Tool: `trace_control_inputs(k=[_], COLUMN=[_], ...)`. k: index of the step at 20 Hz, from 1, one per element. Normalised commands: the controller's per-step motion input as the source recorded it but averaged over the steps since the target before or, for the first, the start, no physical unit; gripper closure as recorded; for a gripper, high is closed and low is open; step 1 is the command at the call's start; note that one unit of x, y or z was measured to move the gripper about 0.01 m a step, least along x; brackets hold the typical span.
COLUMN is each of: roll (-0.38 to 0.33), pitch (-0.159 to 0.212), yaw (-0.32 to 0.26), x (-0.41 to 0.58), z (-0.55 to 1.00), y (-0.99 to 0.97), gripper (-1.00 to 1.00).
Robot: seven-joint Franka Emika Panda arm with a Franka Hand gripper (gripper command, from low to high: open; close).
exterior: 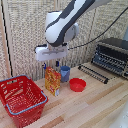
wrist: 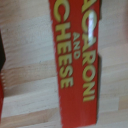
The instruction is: Carefully direct your gripping tool toward the mac and cheese carton. Clutch the mac and cheese carton gently but firmly in your gripping tool. Slide your gripping tool, with the carton in hand, above the container. Loosen your grip, letting the carton of mac and cheese effortlessly fall into the container.
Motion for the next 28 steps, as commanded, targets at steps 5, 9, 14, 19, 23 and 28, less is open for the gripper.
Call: trace_control_inputs(k=[5, 9, 14, 19, 23, 28], roll=[0.000, 0.004, 0.002, 0.000, 0.000, 0.000], pitch=[-0.061, -0.027, 0.000, 0.000, 0.024, 0.087], yaw=[0.147, 0.065, 0.007, -0.004, -0.018, -0.045], x=[0.185, 0.081, 0.005, 0.035, 0.087, 0.159], z=[-0.55, -0.57, -0.05, 0.00, 0.02, 0.47], y=[0.10, 0.12, 0.01, 0.00, 0.00, 0.00], gripper=[-1.00, 1.00, 1.00, 1.00, 1.00, 1.00])
